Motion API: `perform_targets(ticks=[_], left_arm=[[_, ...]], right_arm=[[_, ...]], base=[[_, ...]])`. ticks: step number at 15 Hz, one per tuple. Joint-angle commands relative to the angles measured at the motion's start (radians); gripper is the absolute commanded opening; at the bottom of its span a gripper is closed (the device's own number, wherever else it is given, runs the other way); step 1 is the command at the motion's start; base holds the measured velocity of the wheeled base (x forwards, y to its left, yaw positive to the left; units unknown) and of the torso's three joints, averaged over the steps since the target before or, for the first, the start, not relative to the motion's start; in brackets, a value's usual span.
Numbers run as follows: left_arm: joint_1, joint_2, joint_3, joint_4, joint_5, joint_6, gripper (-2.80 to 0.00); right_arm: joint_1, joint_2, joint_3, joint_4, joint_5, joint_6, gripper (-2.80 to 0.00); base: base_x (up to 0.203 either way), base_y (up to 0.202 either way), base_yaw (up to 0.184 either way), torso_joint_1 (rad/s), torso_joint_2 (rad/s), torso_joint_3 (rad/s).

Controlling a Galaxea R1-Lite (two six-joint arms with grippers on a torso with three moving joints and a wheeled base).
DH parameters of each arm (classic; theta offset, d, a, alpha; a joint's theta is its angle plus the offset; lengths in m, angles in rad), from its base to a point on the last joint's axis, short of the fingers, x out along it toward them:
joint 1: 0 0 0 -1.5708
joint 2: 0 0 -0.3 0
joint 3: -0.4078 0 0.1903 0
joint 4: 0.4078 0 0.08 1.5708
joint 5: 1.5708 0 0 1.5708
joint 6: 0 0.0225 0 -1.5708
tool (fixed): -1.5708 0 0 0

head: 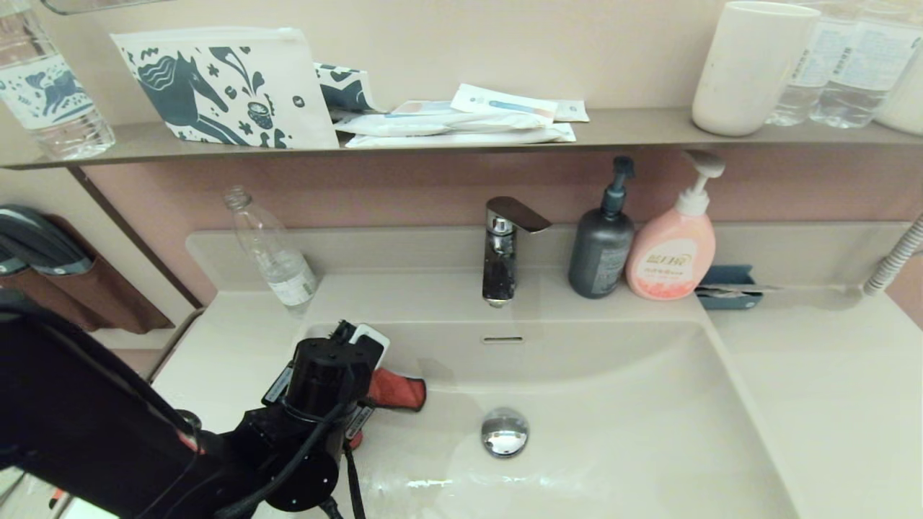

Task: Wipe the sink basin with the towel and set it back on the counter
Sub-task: Wipe the sink

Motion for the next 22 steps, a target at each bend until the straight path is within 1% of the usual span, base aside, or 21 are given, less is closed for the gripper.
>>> perform_targets(ticks=[1, 4, 6, 8, 12, 16, 22], left_arm=[[0.013, 0.006, 0.019, -0.005, -0.022, 0.001, -2.80], [0.013, -0.017, 0.086, -0.007, -0.056, -0.001, -2.80], [0.013, -0.036, 0.127, -0.008, -0.080, -0.014, -2.80], [0.007, -0.053, 0.179, -0.008, -0.085, -0.023, -2.80], [-0.018, -0.077, 0.265, -0.008, -0.086, -0.066, -2.80], [-0.059, -0.098, 0.363, -0.008, -0.084, -0.141, -2.80], [-0.133, -0.108, 0.449, -0.008, -0.078, -0.235, -2.80]], right_arm=[[0.000, 0.001, 0.000, 0.000, 0.000, 0.000, -2.80], [0.000, 0.001, 0.000, 0.000, 0.000, 0.000, -2.80], [0.000, 0.001, 0.000, 0.000, 0.000, 0.000, -2.80], [0.000, 0.001, 0.000, 0.000, 0.000, 0.000, -2.80], [0.000, 0.001, 0.000, 0.000, 0.000, 0.000, -2.80], [0.000, 0.001, 0.000, 0.000, 0.000, 0.000, -2.80], [0.000, 0.001, 0.000, 0.000, 0.000, 0.000, -2.80]], base=[[0.000, 0.000, 0.000, 0.000, 0.00, 0.000], [0.000, 0.000, 0.000, 0.000, 0.00, 0.000], [0.000, 0.000, 0.000, 0.000, 0.00, 0.000], [0.000, 0.000, 0.000, 0.000, 0.00, 0.000], [0.000, 0.000, 0.000, 0.000, 0.00, 0.000], [0.000, 0.000, 0.000, 0.000, 0.00, 0.000], [0.000, 0.000, 0.000, 0.000, 0.00, 0.000]])
